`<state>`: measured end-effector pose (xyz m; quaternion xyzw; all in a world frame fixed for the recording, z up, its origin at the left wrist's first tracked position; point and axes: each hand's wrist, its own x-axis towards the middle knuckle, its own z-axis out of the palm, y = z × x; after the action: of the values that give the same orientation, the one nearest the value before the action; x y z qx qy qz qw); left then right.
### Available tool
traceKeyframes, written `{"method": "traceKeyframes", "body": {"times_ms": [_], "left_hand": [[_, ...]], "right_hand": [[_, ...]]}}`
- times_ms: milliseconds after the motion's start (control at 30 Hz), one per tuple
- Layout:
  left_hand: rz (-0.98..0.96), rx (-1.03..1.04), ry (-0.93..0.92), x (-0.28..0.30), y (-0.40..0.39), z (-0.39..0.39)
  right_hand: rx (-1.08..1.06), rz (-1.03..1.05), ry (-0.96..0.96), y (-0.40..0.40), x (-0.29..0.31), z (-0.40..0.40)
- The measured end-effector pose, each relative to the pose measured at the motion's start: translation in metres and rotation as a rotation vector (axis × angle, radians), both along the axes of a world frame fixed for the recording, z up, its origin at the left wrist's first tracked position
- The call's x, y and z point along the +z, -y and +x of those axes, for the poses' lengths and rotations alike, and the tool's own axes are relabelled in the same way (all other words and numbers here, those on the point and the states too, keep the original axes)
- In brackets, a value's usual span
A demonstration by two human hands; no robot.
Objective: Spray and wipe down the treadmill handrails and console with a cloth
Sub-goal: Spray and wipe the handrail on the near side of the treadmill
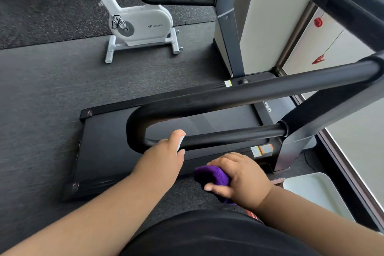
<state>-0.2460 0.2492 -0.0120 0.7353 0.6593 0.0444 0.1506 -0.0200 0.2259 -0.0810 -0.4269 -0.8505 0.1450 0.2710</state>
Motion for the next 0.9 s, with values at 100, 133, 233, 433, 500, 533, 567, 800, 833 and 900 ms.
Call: {"method": "traceKeyframes", "body": {"times_ms": [100,133,233,433,500,533,567,800,833,900], "left_hand": [[0.014,-0.005,-0.034,-0.003,-0.005,0.006],[0.018,-0.004,-0.044,-0.003,-0.006,0.008],[0.027,0.001,-0.052,-0.003,-0.007,0.014],[0.035,0.027,0.008,-0.001,-0.004,0.039],[0.045,0.001,0.015,0.002,-0.003,0.057],[0.051,-0.012,0.017,0.003,-0.004,0.067],[0.057,-0.023,0.019,0.004,-0.006,0.078],[0.05,-0.094,-0.059,0.0,-0.033,0.145],[0.046,-0.099,-0.063,-0.001,-0.036,0.151],[0.043,-0.106,-0.066,-0.001,-0.038,0.16]], "right_hand": [[0.058,-0.032,-0.005,0.003,-0.003,0.003],[0.075,-0.036,-0.005,0.003,-0.004,0.005],[0.096,-0.034,-0.015,0.0,-0.004,0.014],[0.122,-0.038,-0.025,-0.003,-0.004,0.041],[0.126,-0.04,-0.027,-0.003,-0.003,0.054],[0.124,-0.038,-0.028,-0.002,-0.001,0.061],[0.12,-0.038,-0.029,-0.002,0.0,0.069],[0.077,-0.08,-0.032,0.004,0.002,0.12],[0.07,-0.08,-0.035,0.004,0.001,0.126],[0.063,-0.09,-0.042,0.005,0.0,0.135]]}}
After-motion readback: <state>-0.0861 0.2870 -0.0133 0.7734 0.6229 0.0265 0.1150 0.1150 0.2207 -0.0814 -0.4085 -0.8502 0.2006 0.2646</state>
